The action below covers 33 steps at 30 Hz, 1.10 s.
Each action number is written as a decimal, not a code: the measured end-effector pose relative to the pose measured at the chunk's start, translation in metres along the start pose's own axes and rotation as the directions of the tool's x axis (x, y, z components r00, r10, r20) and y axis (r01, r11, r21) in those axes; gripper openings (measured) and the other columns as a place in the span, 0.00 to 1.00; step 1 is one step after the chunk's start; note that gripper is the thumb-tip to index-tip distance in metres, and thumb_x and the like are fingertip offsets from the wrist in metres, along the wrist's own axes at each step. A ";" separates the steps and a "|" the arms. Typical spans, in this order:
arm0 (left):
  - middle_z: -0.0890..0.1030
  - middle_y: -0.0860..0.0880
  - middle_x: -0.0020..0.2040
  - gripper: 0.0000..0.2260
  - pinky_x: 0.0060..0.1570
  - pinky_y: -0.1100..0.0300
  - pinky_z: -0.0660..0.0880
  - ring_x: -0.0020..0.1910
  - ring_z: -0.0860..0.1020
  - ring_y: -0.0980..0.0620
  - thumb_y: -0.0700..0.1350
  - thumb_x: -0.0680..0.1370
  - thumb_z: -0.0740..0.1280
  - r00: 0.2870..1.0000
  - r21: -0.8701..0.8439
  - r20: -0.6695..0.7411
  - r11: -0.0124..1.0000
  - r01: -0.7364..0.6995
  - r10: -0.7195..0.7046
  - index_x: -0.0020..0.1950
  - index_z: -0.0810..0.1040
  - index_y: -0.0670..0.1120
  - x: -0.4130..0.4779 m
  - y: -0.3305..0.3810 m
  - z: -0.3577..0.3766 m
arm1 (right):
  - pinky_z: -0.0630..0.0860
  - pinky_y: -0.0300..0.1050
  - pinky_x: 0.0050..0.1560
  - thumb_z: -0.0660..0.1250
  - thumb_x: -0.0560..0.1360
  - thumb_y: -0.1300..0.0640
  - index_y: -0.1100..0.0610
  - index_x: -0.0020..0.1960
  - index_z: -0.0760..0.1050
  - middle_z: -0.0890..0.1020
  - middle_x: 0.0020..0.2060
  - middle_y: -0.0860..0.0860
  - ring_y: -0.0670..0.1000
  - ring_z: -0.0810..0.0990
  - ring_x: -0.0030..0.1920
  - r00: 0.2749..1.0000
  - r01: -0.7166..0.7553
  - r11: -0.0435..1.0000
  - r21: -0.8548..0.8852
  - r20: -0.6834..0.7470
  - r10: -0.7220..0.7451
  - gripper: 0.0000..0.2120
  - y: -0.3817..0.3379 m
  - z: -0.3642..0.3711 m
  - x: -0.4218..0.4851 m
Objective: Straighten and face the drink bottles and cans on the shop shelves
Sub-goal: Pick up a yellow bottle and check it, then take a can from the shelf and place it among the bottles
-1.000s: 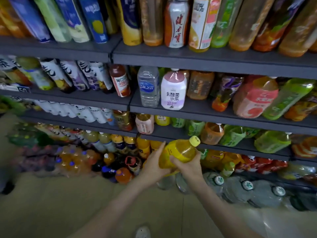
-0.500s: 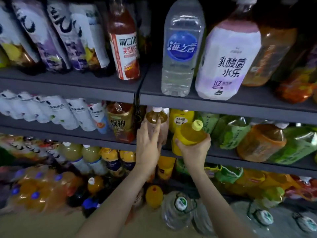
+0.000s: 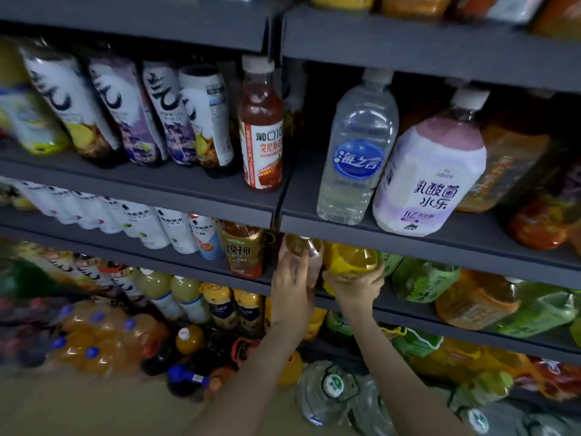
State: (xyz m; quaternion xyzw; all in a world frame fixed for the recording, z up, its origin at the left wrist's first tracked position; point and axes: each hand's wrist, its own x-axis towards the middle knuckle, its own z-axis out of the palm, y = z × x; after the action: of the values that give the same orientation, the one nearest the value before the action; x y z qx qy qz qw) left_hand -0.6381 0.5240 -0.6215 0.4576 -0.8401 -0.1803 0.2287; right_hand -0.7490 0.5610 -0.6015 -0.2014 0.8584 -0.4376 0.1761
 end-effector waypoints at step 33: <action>0.79 0.50 0.57 0.15 0.48 0.54 0.76 0.53 0.78 0.50 0.49 0.79 0.62 0.994 -0.042 -0.113 0.999 0.000 -0.004 0.66 0.71 0.51 0.140 -0.168 -0.562 | 0.74 0.51 0.57 0.71 0.72 0.60 0.61 0.66 0.64 0.73 0.57 0.57 0.56 0.75 0.57 0.847 0.525 0.780 0.340 -0.123 -0.517 0.26 -0.526 0.109 -0.184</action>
State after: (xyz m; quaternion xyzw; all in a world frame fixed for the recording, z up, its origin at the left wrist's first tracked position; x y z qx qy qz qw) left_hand -0.2806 0.2650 -0.2099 0.4630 -0.8214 -0.1720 0.2851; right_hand -0.4381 0.2974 -0.2062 -0.3895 0.6758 -0.6215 0.0724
